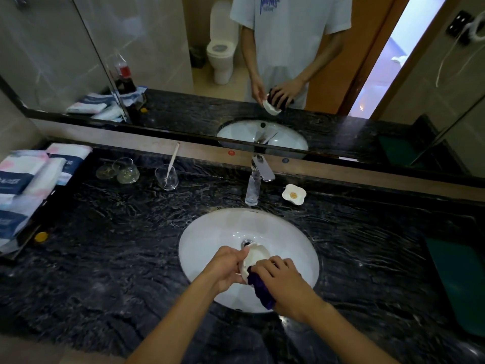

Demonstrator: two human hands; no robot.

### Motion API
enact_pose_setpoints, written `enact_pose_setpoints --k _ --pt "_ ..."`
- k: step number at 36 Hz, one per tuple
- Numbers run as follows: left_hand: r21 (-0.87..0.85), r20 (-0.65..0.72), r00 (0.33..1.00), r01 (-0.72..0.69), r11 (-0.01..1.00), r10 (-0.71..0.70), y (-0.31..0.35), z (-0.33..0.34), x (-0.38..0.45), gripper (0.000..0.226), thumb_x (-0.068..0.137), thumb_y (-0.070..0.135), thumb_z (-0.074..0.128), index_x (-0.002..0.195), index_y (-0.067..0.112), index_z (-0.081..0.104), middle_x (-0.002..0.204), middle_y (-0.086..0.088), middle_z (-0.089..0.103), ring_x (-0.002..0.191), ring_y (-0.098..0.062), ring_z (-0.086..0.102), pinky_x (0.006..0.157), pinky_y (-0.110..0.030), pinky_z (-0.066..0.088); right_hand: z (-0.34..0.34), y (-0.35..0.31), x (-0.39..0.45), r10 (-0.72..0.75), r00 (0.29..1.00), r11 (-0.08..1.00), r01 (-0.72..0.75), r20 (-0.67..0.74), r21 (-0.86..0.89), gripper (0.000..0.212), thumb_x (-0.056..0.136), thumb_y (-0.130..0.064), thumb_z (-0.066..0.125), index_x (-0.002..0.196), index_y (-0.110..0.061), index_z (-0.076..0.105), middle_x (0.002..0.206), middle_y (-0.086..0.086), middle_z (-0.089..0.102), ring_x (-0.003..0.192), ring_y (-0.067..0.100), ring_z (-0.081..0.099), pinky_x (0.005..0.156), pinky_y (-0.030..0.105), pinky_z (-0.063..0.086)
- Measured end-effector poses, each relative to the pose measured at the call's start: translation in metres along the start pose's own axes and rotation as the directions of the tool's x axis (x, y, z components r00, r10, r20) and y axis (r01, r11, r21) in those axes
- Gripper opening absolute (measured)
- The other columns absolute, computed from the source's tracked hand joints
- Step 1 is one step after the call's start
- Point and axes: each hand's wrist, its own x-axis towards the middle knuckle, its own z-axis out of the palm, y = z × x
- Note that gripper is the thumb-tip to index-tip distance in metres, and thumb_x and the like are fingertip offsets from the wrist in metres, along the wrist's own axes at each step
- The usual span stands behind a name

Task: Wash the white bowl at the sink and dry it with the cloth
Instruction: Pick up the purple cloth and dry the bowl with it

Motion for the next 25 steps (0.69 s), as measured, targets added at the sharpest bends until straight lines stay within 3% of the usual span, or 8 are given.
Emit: enact_pose_setpoints --k 3,6,12,16,18,21,25 --pt "0.028 -0.026 1.0 -0.017 0.999 0.018 -0.004 0.007 0.001 0.042 0.102 0.018 0.056 0.062 0.005 0.049 0.043 -0.001 0.053 0.04 -0.014 0.056 0.053 -0.04 0.054 0.005 -0.017 0.002 0.158 0.986 0.981 -0.151 -0.045 0.123 0.065 0.078 -0.026 0.067 0.136 -0.026 0.036 0.132 -0.003 0.048 0.116 0.025 0.046 0.094 0.036 0.038" --pt "0.018 -0.051 0.998 -0.036 0.999 0.037 -0.011 0.007 0.006 0.046 0.1 0.021 0.059 0.058 0.01 0.043 0.05 -0.004 0.039 0.042 -0.015 0.046 0.052 -0.033 0.051 0.005 -0.03 0.006 0.259 0.963 0.942 -0.234 -0.075 0.242 0.055 0.082 -0.033 0.063 0.132 -0.027 0.041 0.127 -0.006 0.052 0.111 0.022 0.047 0.093 0.034 0.038" --pt "0.003 0.032 0.997 -0.073 0.997 0.073 -0.013 0.001 0.006 0.041 0.101 0.022 0.059 0.062 0.013 0.047 0.047 0.005 0.047 0.048 -0.011 0.052 0.058 -0.034 0.052 0.004 -0.041 0.011 0.351 0.923 0.911 -0.298 -0.158 0.284 0.056 0.077 -0.025 0.071 0.128 -0.028 0.049 0.121 -0.009 0.058 0.108 0.019 0.052 0.092 0.03 0.037" --pt "-0.003 0.182 0.981 -0.072 0.997 0.072 -0.002 -0.011 -0.003 0.038 0.1 0.018 0.058 0.063 0.01 0.061 0.053 0.0 0.06 0.051 -0.011 0.06 0.072 -0.042 0.054 -0.004 -0.026 0.007 0.146 0.971 0.971 -0.105 -0.188 0.214 0.067 0.06 -0.014 0.078 0.117 -0.031 0.048 0.109 -0.011 0.06 0.099 0.018 0.057 0.085 0.03 0.035" --pt "0.004 0.279 0.959 -0.044 0.999 0.042 0.006 -0.019 -0.006 0.028 0.099 0.022 0.06 0.085 0.0 0.069 0.075 -0.011 0.071 0.071 -0.019 0.07 0.082 -0.048 0.056 -0.009 -0.014 0.003 -0.013 0.984 0.993 0.033 -0.175 0.111 0.07 0.057 -0.015 0.078 0.117 -0.032 0.046 0.11 -0.012 0.059 0.099 0.016 0.056 0.086 0.031 0.029" --pt "0.035 0.376 0.926 0.033 0.999 -0.043 0.018 -0.032 -0.004 0.045 0.099 0.03 0.06 0.119 -0.011 0.063 0.108 -0.024 0.071 0.103 -0.034 0.07 0.087 -0.051 0.058 -0.016 0.001 -0.004 -0.213 0.96 0.977 0.204 -0.182 -0.067 0.064 0.063 -0.018 0.077 0.119 -0.033 0.048 0.118 -0.015 0.058 0.106 0.016 0.053 0.092 0.035 0.028" --pt "0.092 0.457 0.885 0.048 0.995 -0.086 0.025 -0.038 0.0 0.048 0.097 0.026 0.063 0.125 -0.013 0.059 0.115 -0.027 0.068 0.107 -0.037 0.069 0.098 -0.057 0.054 -0.025 0.012 -0.007 -0.369 0.908 0.917 0.322 -0.198 -0.235 0.046 0.082 -0.017 0.066 0.122 -0.033 0.052 0.122 -0.015 0.058 0.11 0.017 0.053 0.096 0.04 0.038"
